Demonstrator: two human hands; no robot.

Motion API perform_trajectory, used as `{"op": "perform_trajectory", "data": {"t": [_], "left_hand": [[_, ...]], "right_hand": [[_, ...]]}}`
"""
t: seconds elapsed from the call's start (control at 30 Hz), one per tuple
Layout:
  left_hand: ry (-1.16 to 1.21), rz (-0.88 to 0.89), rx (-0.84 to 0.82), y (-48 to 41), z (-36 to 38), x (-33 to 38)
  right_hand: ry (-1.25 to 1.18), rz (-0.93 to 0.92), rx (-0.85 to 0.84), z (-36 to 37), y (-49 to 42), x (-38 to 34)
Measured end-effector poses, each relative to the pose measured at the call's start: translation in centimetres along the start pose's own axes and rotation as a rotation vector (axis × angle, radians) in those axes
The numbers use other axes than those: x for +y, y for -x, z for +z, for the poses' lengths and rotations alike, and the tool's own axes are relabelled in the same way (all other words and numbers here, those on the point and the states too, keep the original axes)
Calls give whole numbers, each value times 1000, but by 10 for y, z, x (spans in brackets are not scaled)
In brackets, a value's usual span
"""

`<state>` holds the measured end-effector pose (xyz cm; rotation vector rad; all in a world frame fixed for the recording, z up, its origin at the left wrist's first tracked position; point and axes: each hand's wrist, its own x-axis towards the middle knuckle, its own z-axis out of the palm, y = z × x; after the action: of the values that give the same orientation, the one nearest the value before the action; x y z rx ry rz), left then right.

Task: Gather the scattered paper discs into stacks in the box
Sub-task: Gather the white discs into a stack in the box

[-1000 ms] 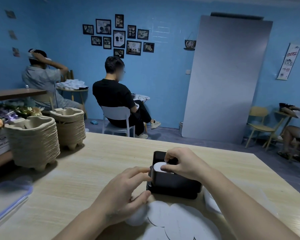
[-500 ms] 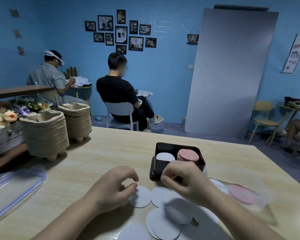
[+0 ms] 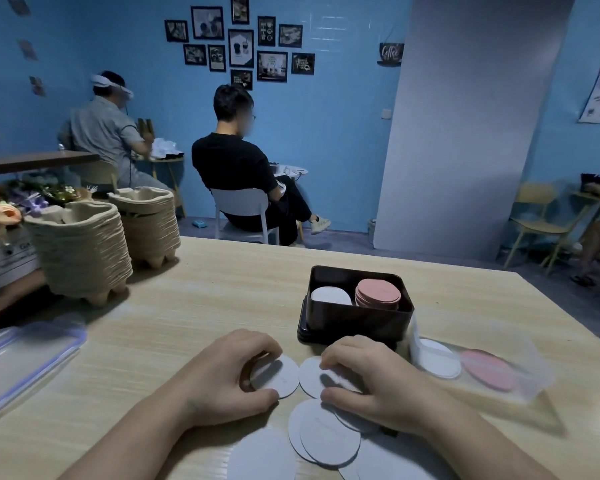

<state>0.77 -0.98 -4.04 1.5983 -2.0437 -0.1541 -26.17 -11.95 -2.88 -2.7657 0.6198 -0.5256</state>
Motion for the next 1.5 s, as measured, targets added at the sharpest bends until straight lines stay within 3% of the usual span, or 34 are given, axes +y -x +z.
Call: {"op": "perform_trajectory", "data": {"t": [0.33,0.77,1.3,1.5], "left_hand": [[49,-39,85,6,-7,3],[26,-31,77,5,-3,2],[28,88,141,0,0,11],[203,62,81,-1,3,13]], "right_hand": [[23,112,-41,1,-1,-8],[-45,152,-162,-11,-7,-3],[-180,50,69,1,-14,-21],[-209,6,141,2,-13,-22]]}}
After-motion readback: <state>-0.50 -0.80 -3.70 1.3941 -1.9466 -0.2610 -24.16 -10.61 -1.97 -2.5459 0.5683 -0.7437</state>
